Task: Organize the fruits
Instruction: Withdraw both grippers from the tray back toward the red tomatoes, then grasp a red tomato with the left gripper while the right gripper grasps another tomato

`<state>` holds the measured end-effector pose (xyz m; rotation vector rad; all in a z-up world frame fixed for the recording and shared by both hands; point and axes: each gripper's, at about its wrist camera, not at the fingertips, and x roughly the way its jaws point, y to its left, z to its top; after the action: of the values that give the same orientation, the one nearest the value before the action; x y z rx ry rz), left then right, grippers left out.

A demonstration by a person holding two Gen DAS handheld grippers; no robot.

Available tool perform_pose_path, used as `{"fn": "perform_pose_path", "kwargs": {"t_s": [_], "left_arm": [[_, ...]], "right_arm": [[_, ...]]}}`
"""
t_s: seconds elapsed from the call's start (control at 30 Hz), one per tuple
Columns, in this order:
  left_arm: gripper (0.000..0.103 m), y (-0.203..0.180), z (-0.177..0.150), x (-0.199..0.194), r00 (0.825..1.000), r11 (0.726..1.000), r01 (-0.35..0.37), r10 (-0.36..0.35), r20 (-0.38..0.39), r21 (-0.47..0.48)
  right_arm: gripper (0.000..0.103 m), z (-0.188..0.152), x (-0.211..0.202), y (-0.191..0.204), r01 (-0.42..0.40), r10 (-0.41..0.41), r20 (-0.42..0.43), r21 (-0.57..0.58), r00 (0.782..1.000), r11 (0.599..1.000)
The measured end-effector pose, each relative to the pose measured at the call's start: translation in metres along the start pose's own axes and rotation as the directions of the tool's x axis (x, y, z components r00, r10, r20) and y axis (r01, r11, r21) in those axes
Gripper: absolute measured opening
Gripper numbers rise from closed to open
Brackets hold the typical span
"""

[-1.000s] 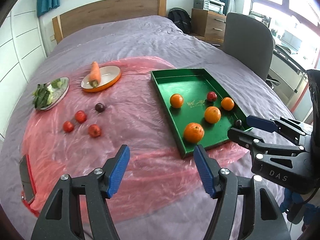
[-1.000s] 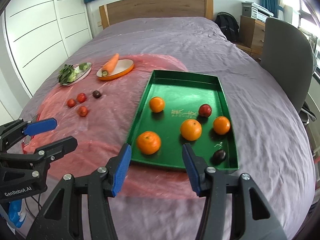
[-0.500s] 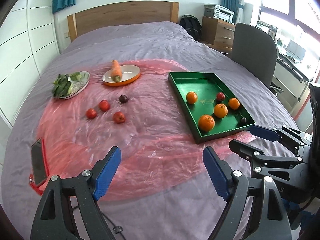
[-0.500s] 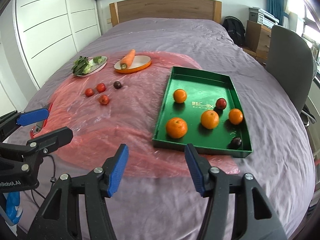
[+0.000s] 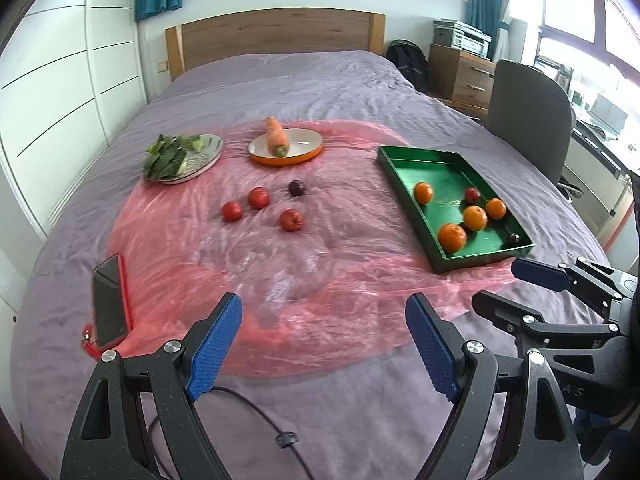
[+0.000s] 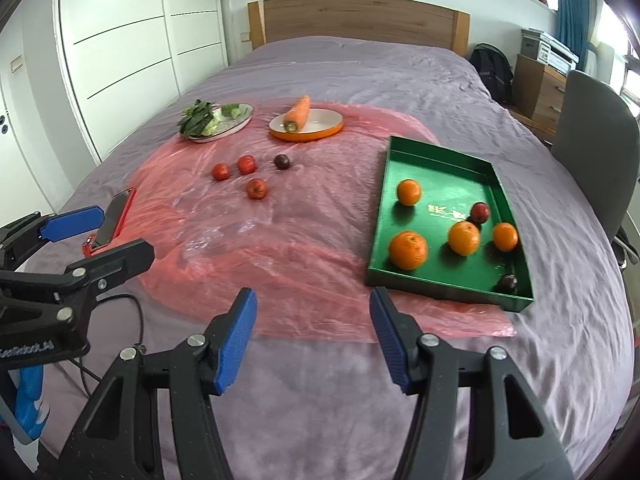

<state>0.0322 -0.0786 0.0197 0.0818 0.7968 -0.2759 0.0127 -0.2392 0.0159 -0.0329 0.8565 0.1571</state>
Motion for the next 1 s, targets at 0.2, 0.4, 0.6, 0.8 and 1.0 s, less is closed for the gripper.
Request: {"fn": "perform_pose_path", "kwargs": {"t_s": [0.2, 0.4, 0.6, 0.8, 1.0], "left_arm": [[0.08, 0.031, -0.01, 0.01, 0.999, 0.999, -0.028, 0.028, -0.016, -0.038], [0.08, 0.071, -0.018, 0.035, 0.996, 0.992, -0.08, 0.075, -0.054, -0.099], [0.079, 0.101, -0.015, 0.06, 0.995, 0.987, -0.089, 0.08, -0.066, -0.134], [0.079, 0.118, -0.001, 0.087, 0.994, 0.988, -0.089, 0.08, -0.078, -0.129], [0.079, 0.127, 0.021, 0.113, 0.993, 0.987, -0.098, 0.088, -0.08, -0.127]], "right_arm": [[0.088, 0.003, 0.011, 0.021, -0.023, 0.022, -0.017, -0.029, 1.0, 0.999], [0.089, 0.01, 0.028, 0.038, -0.058, 0.057, -0.025, -0.057, 0.998, 0.997], [0.089, 0.023, 0.053, 0.051, -0.101, 0.099, -0.036, -0.075, 0.994, 0.992], [0.089, 0.036, 0.083, 0.061, -0.149, 0.144, -0.053, -0.094, 0.988, 0.984], [0.089, 0.052, 0.112, 0.062, -0.175, 0.169, -0.067, -0.088, 0.983, 0.981]]}}
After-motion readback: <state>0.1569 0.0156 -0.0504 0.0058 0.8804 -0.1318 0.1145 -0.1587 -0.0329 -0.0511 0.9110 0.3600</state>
